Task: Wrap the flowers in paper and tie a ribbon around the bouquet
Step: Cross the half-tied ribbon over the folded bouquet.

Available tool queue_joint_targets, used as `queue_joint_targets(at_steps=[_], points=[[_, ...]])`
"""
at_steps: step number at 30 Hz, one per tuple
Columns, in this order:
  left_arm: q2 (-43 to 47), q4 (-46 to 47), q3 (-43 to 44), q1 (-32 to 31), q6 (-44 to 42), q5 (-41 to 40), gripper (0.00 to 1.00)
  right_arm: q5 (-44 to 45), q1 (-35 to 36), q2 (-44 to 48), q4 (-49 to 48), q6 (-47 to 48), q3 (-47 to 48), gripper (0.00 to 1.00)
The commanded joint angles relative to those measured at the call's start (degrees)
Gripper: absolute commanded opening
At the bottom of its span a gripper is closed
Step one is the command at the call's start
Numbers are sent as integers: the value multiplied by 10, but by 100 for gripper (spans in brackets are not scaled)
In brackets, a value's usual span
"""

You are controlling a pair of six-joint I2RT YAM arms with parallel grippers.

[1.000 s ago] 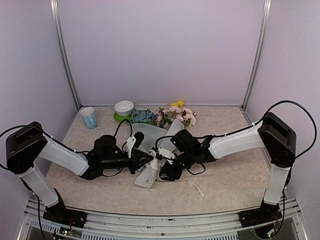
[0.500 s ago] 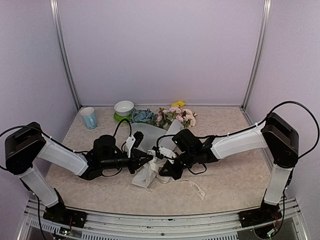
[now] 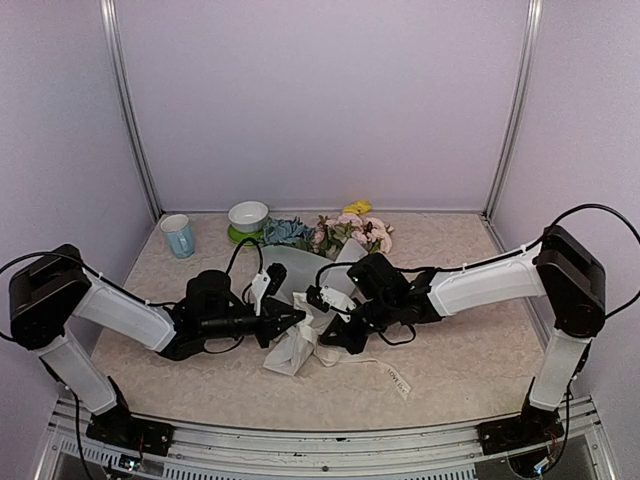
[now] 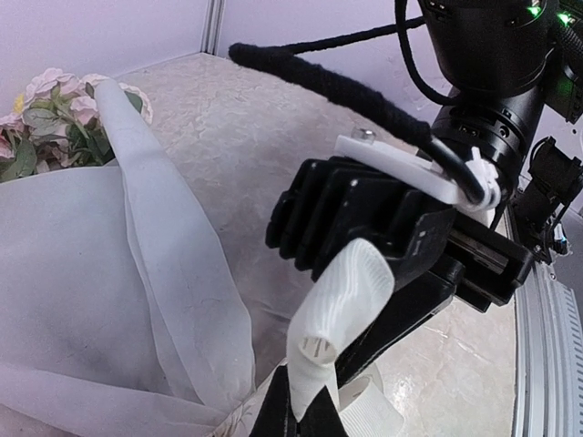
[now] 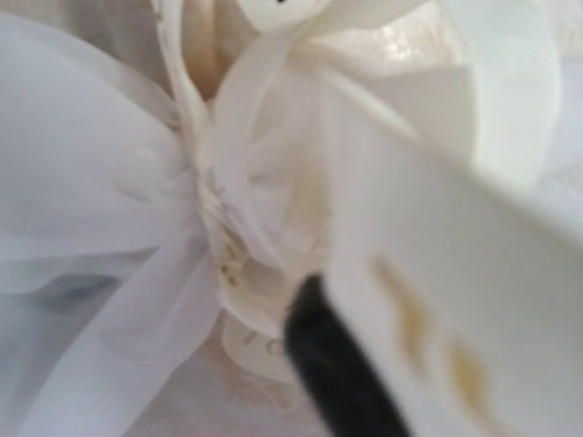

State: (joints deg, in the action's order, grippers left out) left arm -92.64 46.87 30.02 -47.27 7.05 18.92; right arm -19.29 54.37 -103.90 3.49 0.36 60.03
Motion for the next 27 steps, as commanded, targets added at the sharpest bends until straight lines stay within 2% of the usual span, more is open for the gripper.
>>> queue_joint_targets(at_steps=[1,11,18,23,27], points=[[15,-7,-9,3,-14,-8,0,5,1,-4,-23,-3,2,6],[33,-5,-26,2,-15,-53,0,-6,1,7,-77,13,-26,14],[28,10,-36,2,-7,-52,0,-16,1,4,-107,13,-37,18],[21,16,-37,3,-7,-47,0,-36,1,-6,-127,11,-37,16],[12,22,-37,3,-7,-37,0,-59,0,-2,-143,10,-48,20]])
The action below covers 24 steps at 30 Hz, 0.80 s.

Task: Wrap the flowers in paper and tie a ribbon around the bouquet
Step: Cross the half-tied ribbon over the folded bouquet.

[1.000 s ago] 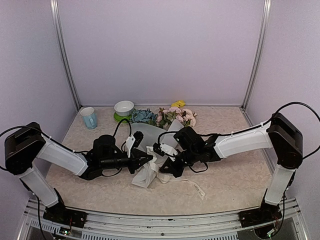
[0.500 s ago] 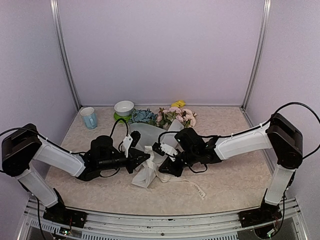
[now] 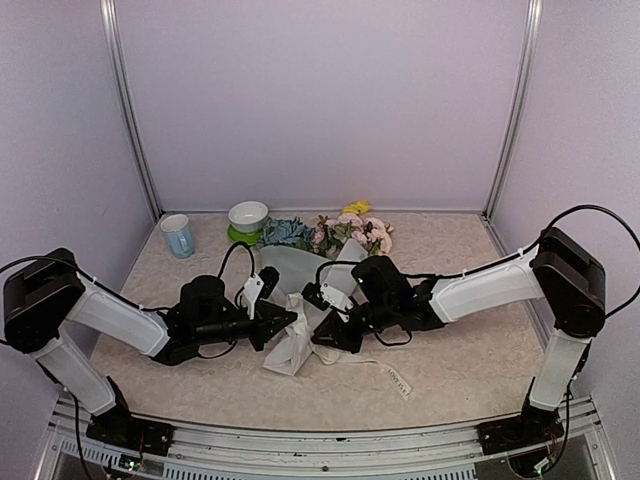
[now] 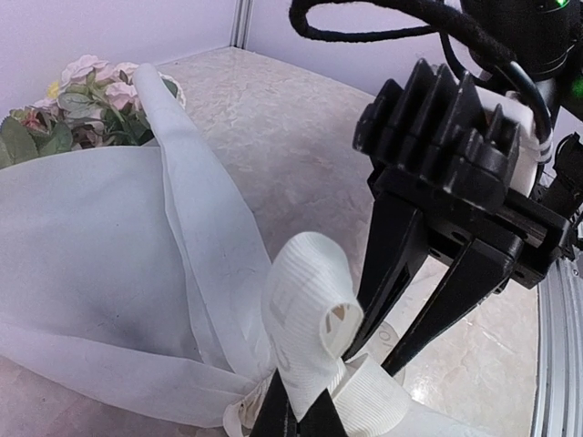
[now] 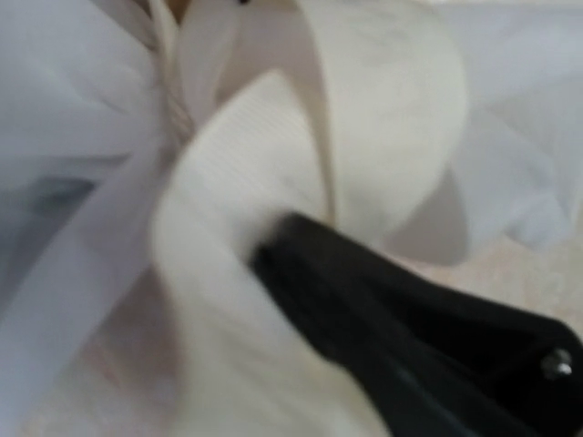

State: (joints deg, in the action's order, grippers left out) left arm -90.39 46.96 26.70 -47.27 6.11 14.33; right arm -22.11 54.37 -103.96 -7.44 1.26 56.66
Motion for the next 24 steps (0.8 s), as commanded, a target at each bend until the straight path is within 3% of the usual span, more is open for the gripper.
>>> queue_joint_targets(at_steps=[1,7,18,24], points=[[-13,22,-2,3,1,10,0,-37,1,0,-37,-1,-16,21],[-19,33,-1,3,5,8,0,-66,1,7,-52,5,-24,23],[-24,31,0,13,0,12,0,-76,0,16,-26,23,-20,19],[-24,33,-3,14,3,16,0,-36,0,35,-19,-3,-51,23]])
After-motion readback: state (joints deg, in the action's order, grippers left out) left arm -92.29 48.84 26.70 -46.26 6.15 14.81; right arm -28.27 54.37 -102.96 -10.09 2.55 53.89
